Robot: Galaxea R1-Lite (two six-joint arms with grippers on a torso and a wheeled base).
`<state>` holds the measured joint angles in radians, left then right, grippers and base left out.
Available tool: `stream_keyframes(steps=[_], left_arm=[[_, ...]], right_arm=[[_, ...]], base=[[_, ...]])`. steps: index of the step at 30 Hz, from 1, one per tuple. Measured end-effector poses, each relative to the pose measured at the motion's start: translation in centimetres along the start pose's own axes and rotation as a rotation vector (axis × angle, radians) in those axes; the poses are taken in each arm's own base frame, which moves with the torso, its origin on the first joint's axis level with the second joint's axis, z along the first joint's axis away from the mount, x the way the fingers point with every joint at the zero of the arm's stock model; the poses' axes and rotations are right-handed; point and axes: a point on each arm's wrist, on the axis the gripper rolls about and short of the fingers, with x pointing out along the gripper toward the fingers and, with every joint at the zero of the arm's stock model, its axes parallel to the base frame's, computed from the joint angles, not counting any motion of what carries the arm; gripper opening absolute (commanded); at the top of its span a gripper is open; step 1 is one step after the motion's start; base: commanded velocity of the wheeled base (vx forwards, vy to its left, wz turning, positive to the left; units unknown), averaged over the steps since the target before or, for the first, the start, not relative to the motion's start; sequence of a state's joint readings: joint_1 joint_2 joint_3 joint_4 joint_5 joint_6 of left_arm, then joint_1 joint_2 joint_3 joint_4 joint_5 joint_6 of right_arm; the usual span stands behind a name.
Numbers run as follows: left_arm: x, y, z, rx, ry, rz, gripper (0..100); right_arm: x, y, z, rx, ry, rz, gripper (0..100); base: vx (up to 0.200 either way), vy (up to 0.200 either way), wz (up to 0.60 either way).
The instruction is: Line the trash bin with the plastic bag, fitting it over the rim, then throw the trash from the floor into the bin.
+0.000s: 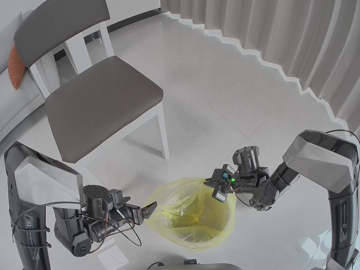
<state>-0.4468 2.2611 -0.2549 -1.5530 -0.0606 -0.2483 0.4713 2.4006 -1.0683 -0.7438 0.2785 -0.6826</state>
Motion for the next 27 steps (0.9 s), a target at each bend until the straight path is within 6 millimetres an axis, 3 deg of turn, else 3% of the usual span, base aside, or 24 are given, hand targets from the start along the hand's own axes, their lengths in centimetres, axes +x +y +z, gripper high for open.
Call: stream_keyframes(steps=[9,17,27], left_arm=[[-0.2,0.0,-0.2,0.000,0.011,0.003,100],[-0.2,0.0,-0.2,0.001,0.013,0.004,100],[0.0,0.1,-0.4,0.000,0.018,0.006,100]], right_arm=[[-0.2,-1.9,1.5,-0.015,-0.035,-0.054,0],[0.9,-3.1,1.3,-0.005,-0.018,-0.061,0],[3.1,-1.8,-0.5,0.006,0.023,-0.014,0]], base=[[0.000,0.000,0.00],[0.000,0.000,0.00],[0.000,0.000,0.00]])
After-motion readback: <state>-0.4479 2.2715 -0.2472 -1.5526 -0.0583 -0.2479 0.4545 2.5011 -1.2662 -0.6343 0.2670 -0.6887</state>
